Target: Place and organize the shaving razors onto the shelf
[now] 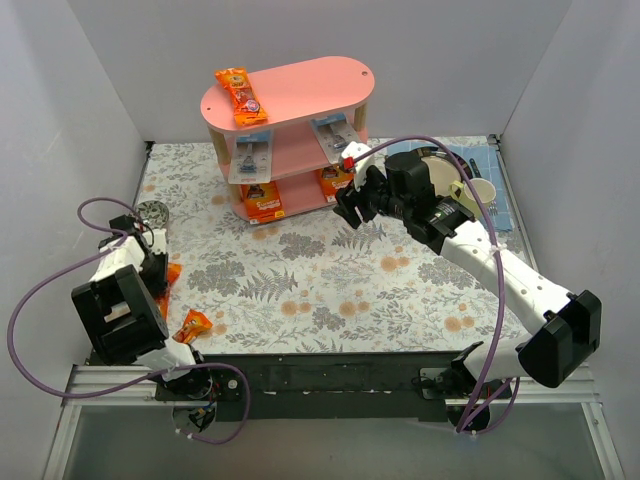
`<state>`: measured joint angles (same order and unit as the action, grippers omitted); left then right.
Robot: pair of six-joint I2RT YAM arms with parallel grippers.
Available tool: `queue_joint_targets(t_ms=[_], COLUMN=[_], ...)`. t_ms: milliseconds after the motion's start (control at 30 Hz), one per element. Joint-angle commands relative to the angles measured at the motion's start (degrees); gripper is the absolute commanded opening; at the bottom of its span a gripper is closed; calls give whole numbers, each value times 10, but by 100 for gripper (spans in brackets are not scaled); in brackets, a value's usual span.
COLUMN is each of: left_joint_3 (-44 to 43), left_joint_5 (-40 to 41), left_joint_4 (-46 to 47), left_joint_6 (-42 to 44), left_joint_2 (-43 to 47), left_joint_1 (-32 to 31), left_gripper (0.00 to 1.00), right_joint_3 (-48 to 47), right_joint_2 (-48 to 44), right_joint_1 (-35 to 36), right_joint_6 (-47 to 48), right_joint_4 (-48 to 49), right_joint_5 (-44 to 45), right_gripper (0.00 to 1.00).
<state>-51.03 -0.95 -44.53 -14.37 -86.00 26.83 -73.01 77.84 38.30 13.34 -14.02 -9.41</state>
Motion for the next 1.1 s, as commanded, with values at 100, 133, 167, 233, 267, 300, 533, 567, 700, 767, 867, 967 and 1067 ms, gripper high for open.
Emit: queue_joint_targets(t_ms=[100, 133, 167, 233, 267, 300, 533, 567, 700, 767, 867, 967, 1067], left_joint_3=[-7, -8, -7, -4, 0, 0, -55, -63, -72, -80, -115, -150, -174], left_joint_5=[-88, -135, -154, -193, -235, -257, -415, -423, -409, -404, -388, -352, -303], left_joint_4=[-21, -33, -46, -74, -87, -118, -300, -305, -275, -264, -245, -211, -184], left_joint_6=[130, 161, 188, 285, 327, 363, 686, 709, 714, 714, 673, 623, 587], left_joint_2=[7, 18, 48, 82, 120, 138, 216, 220, 264, 283, 275, 247, 218], left_joint_1=[2, 2, -1, -4, -5, -5, -30, -50, -165, -233, -332, -418, -496], left_gripper=[0, 0, 0, 0, 0, 0, 0, 0, 0, 0, 0, 0, 0], right_joint_3=[15, 16, 17, 9, 2, -15, -72, -75, -109, -133, -144, -147, -158], right_joint_2=[-18, -20, -21, -12, -8, 6, 76, 80, 118, 130, 148, 160, 179], right_joint_1=[0, 0, -1, -1, -1, 0, 0, 0, 0, 1, 5, 11, 19], right_joint_6=[16, 20, 22, 32, 54, 64, 71, 66, 15, -11, -74, -143, -181], right_joint_4=[15, 15, 15, -8, -22, -36, -128, -121, -116, -113, -93, -62, -50], right_joint_5=[-10, -10, -16, -41, -81, -111, -274, -281, -304, -324, -340, -359, -368], right_gripper=[68, 68, 68, 69, 69, 69, 69, 69, 69, 69, 70, 75, 78])
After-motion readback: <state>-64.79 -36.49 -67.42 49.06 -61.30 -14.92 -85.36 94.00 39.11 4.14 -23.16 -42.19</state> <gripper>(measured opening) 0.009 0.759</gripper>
